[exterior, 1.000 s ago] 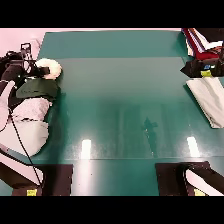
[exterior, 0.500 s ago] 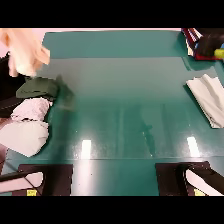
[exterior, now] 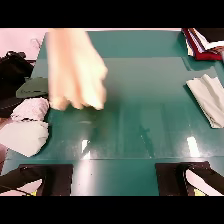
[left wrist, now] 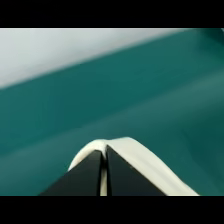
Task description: Fold the shirts.
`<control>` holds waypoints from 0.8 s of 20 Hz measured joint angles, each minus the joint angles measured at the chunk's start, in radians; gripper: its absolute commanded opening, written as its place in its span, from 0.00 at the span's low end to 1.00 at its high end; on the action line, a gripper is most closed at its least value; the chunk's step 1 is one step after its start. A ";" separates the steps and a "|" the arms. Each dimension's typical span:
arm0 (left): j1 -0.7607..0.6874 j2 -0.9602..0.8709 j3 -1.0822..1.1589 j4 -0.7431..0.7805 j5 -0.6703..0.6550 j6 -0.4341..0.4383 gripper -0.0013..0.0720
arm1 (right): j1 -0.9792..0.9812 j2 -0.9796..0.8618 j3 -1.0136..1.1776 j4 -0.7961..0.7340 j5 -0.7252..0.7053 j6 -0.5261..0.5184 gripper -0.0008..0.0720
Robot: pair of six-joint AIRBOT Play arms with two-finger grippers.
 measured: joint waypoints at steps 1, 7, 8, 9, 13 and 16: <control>-0.053 -0.041 -0.009 -0.024 0.002 0.000 0.91 | 0.000 0.000 0.003 0.000 0.006 0.000 0.04; -0.138 -0.219 -0.032 -0.106 0.002 -0.009 0.92 | 0.000 0.000 0.008 0.000 0.048 0.000 0.04; -0.097 -0.228 -0.038 -0.108 -0.009 -0.023 0.92 | 0.000 0.000 0.008 0.000 0.053 0.000 0.04; -0.037 -0.234 -0.052 -0.114 -0.015 -0.039 0.92 | 0.000 0.001 0.008 0.000 0.056 0.000 0.04; 0.233 -0.248 -0.215 -0.223 -0.079 -0.067 0.92 | 0.000 0.002 0.008 0.001 0.062 0.000 0.04; 0.378 -0.251 -0.430 -0.386 -0.077 -0.015 0.92 | 0.000 0.002 0.008 0.001 0.065 0.000 0.04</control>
